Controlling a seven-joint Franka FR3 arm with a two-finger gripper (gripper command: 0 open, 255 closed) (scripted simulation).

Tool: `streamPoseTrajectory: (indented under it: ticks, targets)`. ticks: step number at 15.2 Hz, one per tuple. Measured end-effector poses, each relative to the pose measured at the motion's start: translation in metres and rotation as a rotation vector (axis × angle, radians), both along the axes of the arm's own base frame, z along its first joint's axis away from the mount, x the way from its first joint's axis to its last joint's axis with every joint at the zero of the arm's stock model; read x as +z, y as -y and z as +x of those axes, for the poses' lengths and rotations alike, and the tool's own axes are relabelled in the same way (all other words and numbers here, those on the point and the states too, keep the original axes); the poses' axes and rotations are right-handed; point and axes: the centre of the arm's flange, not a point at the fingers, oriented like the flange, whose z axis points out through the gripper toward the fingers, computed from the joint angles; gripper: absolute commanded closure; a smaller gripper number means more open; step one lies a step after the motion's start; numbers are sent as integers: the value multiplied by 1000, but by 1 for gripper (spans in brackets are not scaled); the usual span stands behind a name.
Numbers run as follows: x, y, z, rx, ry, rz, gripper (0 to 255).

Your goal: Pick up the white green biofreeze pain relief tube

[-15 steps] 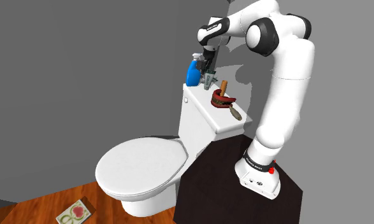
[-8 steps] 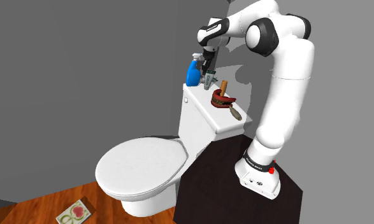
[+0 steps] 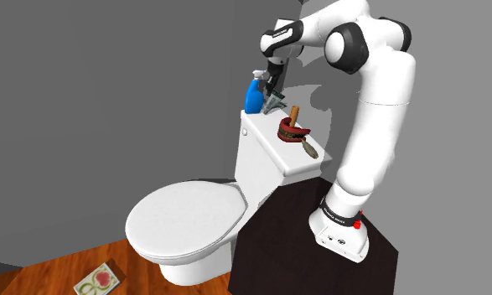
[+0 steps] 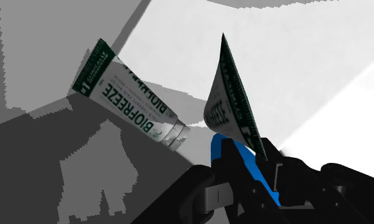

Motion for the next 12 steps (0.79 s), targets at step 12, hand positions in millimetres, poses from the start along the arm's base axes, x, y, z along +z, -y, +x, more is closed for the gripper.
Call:
streamPoseTrajectory:
  ticks: [12]
  targets:
    - [62,0,0,0,0,0,255]
